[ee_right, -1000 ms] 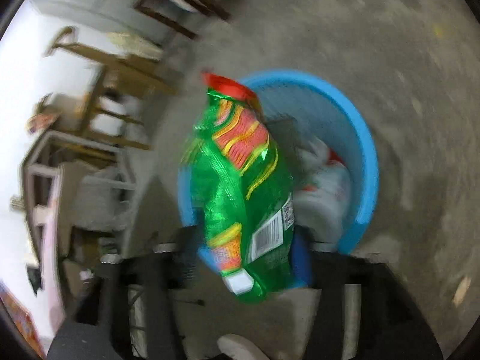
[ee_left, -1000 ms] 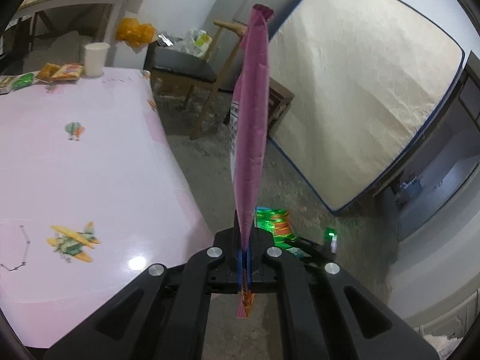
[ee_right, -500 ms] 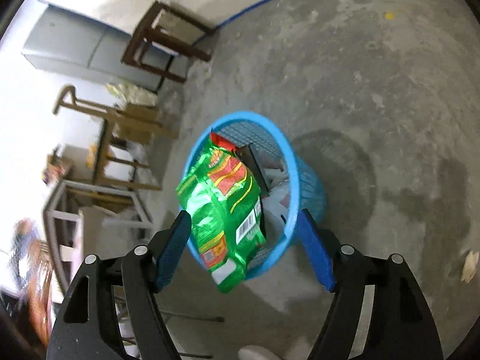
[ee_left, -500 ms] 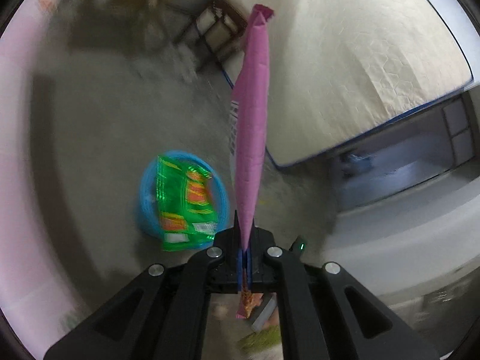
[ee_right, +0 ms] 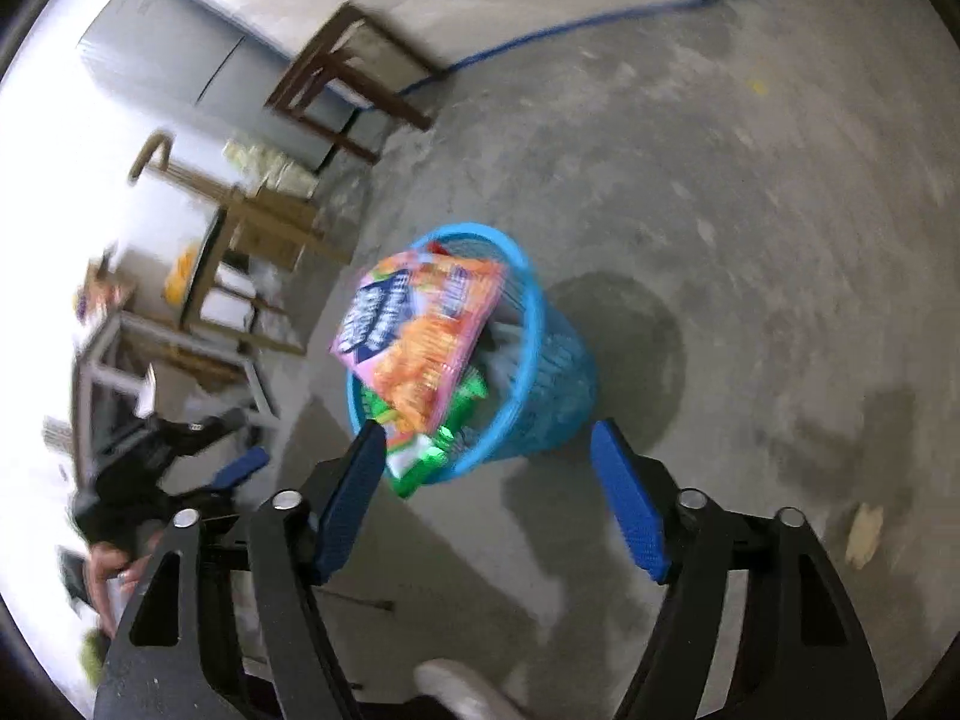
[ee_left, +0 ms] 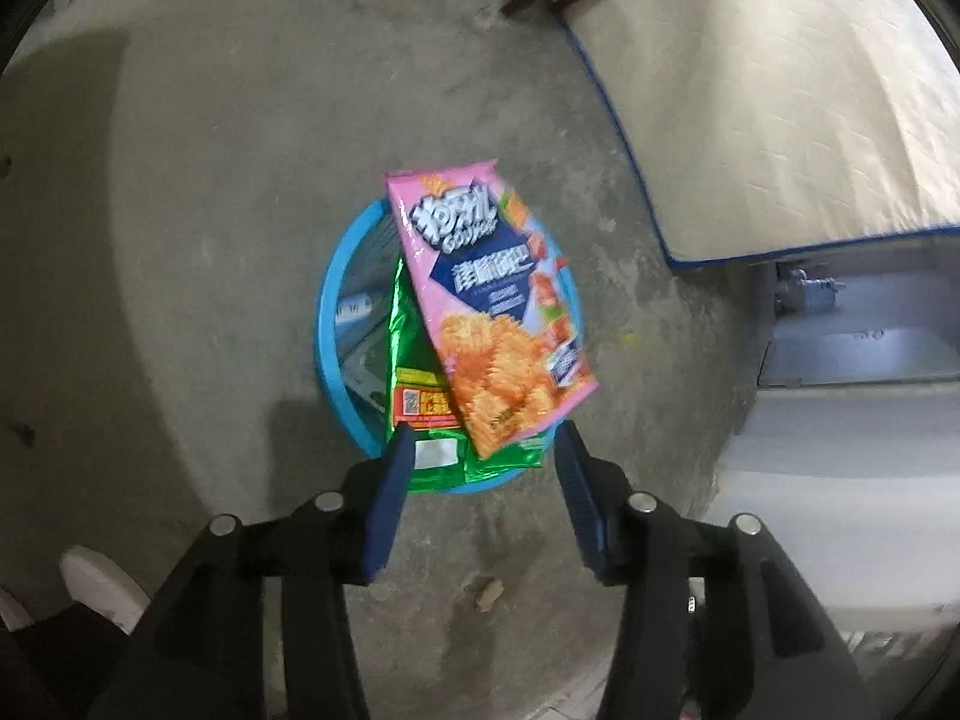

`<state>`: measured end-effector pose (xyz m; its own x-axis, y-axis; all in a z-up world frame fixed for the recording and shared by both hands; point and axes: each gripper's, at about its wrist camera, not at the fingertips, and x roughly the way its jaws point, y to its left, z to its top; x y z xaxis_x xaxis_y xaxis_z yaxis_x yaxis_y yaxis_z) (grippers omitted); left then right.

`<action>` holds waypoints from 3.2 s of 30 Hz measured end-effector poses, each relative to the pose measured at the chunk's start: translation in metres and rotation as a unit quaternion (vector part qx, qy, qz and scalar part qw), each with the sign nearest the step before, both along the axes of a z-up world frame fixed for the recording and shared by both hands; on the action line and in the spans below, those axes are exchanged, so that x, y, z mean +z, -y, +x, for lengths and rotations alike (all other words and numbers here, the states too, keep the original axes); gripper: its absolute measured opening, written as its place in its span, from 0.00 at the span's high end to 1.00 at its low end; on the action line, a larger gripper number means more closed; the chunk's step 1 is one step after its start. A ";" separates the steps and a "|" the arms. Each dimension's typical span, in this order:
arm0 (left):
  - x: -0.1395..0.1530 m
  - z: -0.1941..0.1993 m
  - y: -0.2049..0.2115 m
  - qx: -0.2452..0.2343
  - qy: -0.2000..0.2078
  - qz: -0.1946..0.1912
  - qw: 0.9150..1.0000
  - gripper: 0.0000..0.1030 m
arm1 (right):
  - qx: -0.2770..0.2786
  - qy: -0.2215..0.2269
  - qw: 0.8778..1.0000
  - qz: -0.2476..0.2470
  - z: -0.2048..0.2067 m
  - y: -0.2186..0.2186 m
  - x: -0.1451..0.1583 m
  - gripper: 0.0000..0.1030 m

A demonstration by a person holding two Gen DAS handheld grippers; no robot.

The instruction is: Collect trash

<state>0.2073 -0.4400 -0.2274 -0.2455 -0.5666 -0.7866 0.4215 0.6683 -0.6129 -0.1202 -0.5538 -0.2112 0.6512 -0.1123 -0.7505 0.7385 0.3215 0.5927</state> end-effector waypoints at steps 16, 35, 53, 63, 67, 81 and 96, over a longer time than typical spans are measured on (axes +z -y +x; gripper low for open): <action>0.186 -0.044 -0.237 -0.024 0.179 -0.071 0.981 0.44 | 0.141 -0.245 0.955 0.091 0.259 0.042 -0.164 0.86; 0.179 -0.046 -0.390 0.148 0.196 -0.043 0.968 0.42 | 0.206 -0.331 0.920 -0.047 0.283 0.025 -0.145 0.32; 0.217 -0.090 -0.398 0.163 0.314 -0.038 0.934 0.06 | 0.178 -0.085 0.944 -0.265 0.135 -0.111 0.106 0.08; 0.230 -0.107 -0.403 0.227 0.381 0.081 0.893 0.06 | 0.167 -0.030 0.885 -0.433 0.101 -0.226 0.199 0.08; 0.228 -0.112 -0.407 0.236 0.386 0.131 0.882 0.05 | 0.180 -0.049 0.874 -0.449 0.111 -0.249 0.203 0.08; 0.210 -0.126 -0.419 0.243 0.353 0.195 0.882 0.05 | 0.257 -0.112 0.878 -0.387 0.133 -0.300 0.175 0.08; 0.211 -0.128 -0.422 0.247 0.346 0.201 0.882 0.05 | 0.235 -0.129 0.883 -0.385 0.123 -0.306 0.174 0.08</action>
<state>0.0794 -0.0183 -0.0160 0.5719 -0.1117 -0.8127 0.1988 0.9800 0.0053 0.0024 -0.2477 -0.0376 0.5808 -0.4161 -0.6996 0.4939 0.8634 -0.1035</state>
